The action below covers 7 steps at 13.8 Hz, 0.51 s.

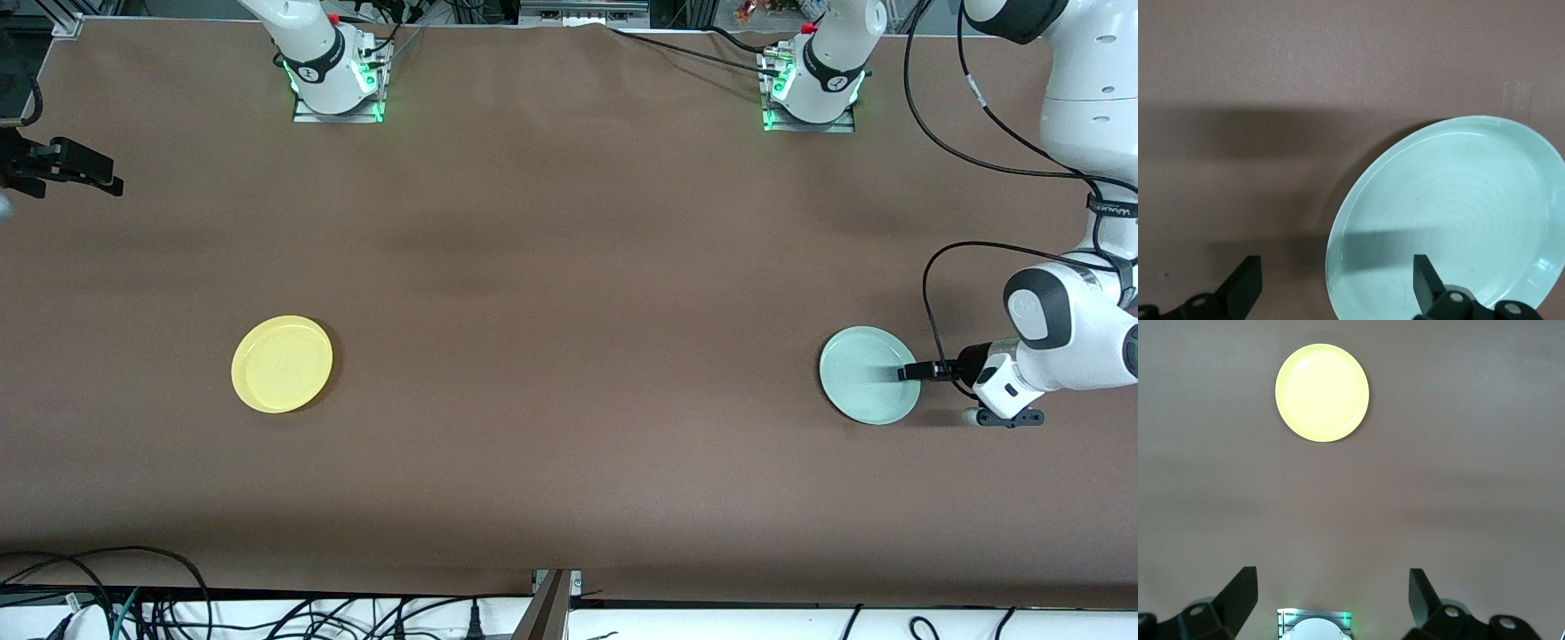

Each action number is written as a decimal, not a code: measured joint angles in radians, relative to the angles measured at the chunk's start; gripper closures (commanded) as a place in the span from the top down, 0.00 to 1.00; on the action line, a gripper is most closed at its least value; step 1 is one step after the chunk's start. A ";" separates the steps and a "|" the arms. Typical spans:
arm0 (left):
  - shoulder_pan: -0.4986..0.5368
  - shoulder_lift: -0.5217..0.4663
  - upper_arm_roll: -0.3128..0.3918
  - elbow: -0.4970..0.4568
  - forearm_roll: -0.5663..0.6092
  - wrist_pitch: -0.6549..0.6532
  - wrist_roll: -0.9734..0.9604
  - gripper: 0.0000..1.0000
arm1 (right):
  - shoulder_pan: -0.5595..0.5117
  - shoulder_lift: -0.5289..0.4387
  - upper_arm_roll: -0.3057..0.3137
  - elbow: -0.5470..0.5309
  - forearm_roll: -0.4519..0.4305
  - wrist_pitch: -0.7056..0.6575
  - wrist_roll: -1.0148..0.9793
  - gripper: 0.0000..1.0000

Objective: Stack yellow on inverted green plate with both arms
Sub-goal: 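Lower the left gripper to the green plate rim and close it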

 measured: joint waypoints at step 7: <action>0.000 0.004 -0.005 -0.033 0.000 0.028 0.001 0.35 | 0.000 0.000 0.000 0.000 0.000 0.000 0.000 1.00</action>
